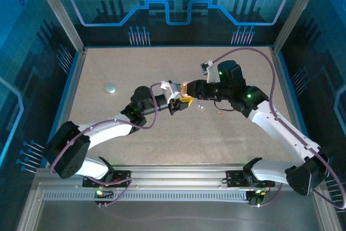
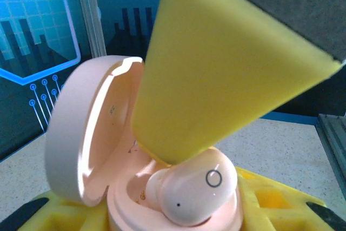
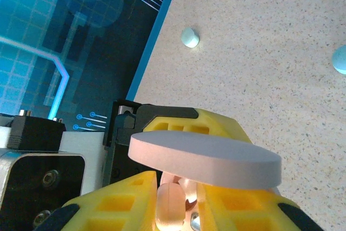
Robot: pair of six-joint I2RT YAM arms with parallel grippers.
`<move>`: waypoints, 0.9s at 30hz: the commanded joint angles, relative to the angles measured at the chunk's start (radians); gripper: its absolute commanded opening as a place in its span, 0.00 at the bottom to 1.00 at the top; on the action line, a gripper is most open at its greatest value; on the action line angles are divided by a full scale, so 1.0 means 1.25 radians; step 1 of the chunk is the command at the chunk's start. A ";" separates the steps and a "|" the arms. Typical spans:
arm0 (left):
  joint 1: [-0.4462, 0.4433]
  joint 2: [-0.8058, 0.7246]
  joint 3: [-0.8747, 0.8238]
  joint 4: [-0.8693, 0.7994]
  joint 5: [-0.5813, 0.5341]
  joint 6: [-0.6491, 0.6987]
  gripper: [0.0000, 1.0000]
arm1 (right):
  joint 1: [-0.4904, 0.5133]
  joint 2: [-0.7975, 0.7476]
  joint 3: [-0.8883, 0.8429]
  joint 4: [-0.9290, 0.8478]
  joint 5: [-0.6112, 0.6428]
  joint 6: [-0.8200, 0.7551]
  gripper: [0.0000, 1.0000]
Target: Insert wireless bluetooth earbuds into charging case
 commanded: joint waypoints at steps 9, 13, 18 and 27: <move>-0.008 -0.013 0.025 0.078 -0.001 -0.020 0.31 | 0.019 -0.002 0.031 -0.063 0.021 -0.046 0.34; -0.008 -0.013 0.025 0.075 -0.005 -0.018 0.31 | 0.019 -0.008 0.035 -0.074 0.003 -0.069 0.42; -0.008 -0.012 0.027 0.074 -0.008 -0.020 0.31 | 0.019 -0.012 0.044 -0.114 0.019 -0.109 0.44; -0.007 -0.013 0.031 0.073 -0.006 -0.022 0.31 | 0.050 0.013 0.091 -0.202 0.058 -0.198 0.39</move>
